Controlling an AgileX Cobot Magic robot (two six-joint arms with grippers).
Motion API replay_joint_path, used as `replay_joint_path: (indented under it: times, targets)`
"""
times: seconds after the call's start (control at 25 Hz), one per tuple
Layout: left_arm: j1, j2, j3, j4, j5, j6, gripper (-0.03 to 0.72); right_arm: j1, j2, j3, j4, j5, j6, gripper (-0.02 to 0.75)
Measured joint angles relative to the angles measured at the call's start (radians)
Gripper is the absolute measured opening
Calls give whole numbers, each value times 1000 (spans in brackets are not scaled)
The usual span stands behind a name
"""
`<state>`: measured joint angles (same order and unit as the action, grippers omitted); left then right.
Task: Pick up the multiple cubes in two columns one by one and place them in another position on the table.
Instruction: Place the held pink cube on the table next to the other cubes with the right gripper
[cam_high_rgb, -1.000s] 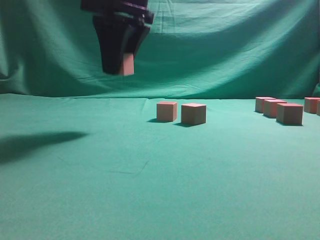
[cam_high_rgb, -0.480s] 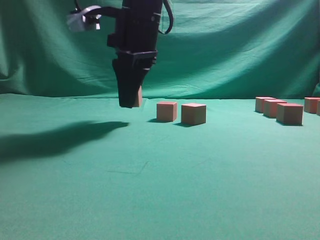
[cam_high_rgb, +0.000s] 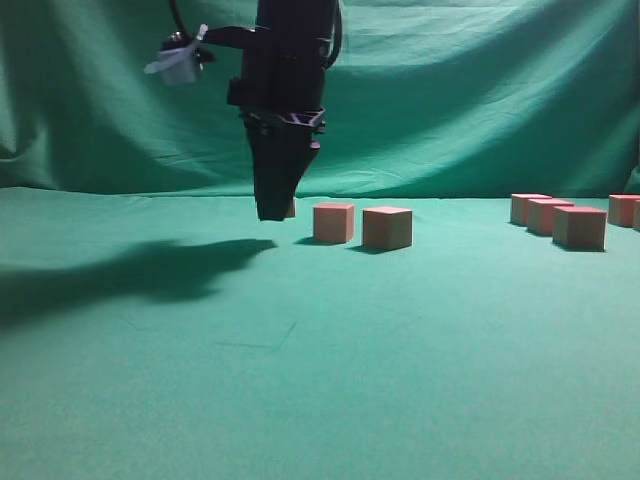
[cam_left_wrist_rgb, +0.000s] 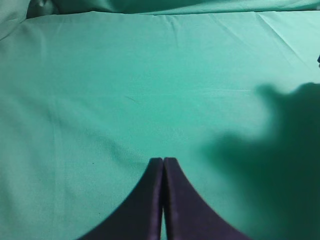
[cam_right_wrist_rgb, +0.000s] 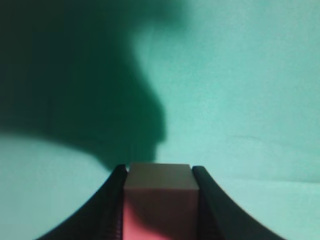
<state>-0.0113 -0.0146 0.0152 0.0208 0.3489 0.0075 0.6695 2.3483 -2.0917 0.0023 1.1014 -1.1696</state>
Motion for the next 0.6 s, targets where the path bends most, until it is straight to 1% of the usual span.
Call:
replay_joint_path:
  times: [0.16, 0.6]
  targets:
    - [0, 0, 0, 0, 0, 0, 0, -17, 0, 0, 2, 2, -52, 259]
    - [0, 0, 0, 0, 0, 0, 0, -17, 15, 0, 74, 0, -64, 259]
